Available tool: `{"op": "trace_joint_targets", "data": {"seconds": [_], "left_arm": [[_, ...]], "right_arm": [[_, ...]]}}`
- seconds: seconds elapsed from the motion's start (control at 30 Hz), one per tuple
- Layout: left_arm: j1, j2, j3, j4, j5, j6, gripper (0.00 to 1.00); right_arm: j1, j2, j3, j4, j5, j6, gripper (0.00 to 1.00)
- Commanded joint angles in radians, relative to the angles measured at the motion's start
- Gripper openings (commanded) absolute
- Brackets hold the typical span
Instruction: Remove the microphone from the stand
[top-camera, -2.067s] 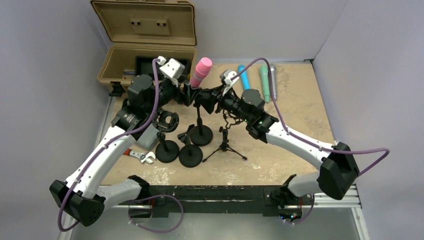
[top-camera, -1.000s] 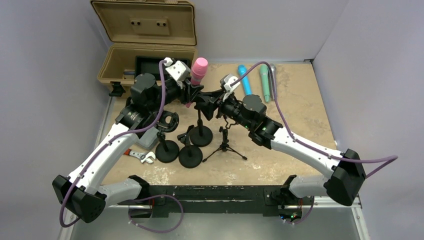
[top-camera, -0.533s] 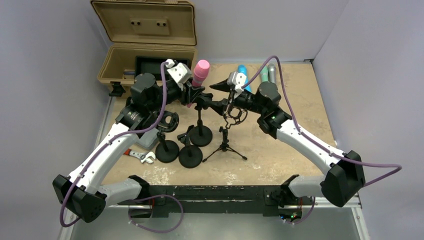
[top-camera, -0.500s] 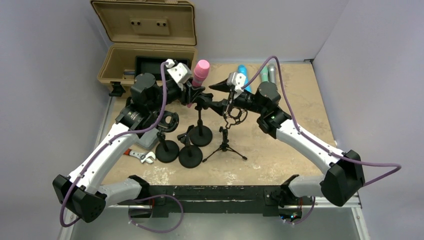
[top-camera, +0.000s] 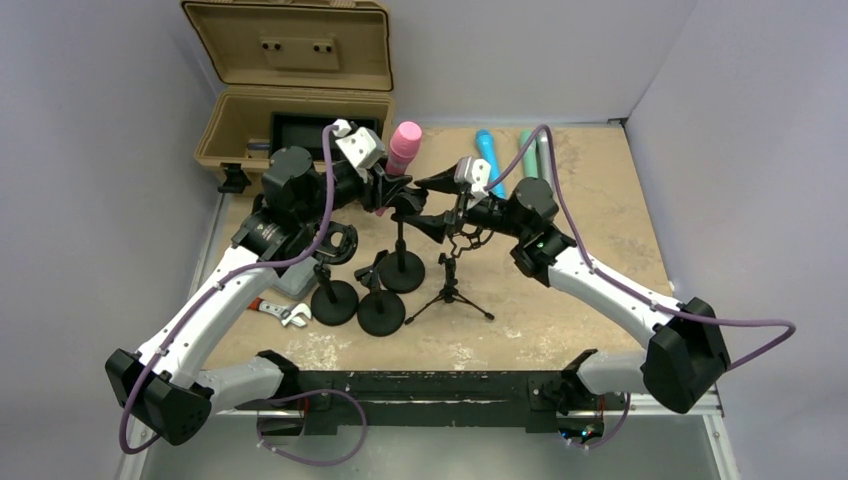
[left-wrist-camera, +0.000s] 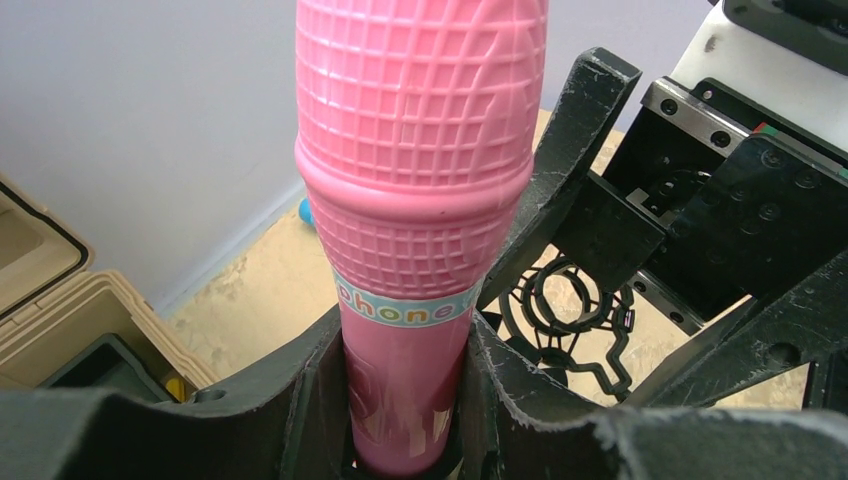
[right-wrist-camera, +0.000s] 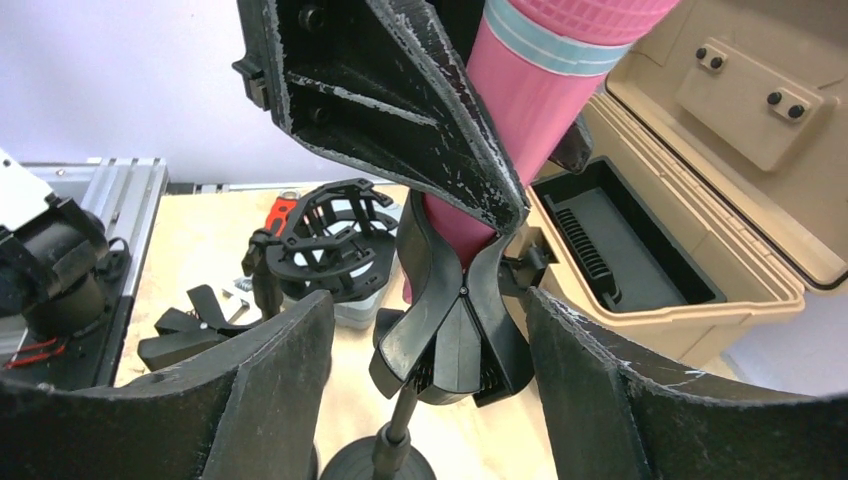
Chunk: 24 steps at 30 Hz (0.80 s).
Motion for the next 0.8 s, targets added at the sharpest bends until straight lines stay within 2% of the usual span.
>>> {"op": "trace_joint_targets", "data": {"seconds": [0.0,0.2,0.43,0.67,0.77], "left_arm": [[-0.001,-0.004,-0.007,0.016,0.012,-0.005,0.00],[-0.001,-0.004,-0.007,0.016,0.012,-0.010,0.00],[-0.001,-0.005,-0.008,0.018,0.014,-0.013,0.00],[-0.001,-0.004,-0.009,0.018,0.015,-0.013,0.00],[-0.001,-0.004,-0.008,0.019,0.014,-0.014,0.00]], "right_arm": [[0.012,-0.022,-0.031,0.032,0.082,0.087,0.67],[0.014,-0.003,-0.030,0.041,0.085,0.119,0.82],[0.028,0.009,-0.027,0.037,0.111,0.111,0.83],[0.030,0.015,-0.031,0.051,0.115,0.114,0.75],[0.031,0.016,-0.031,0.052,0.117,0.109,0.65]]}}
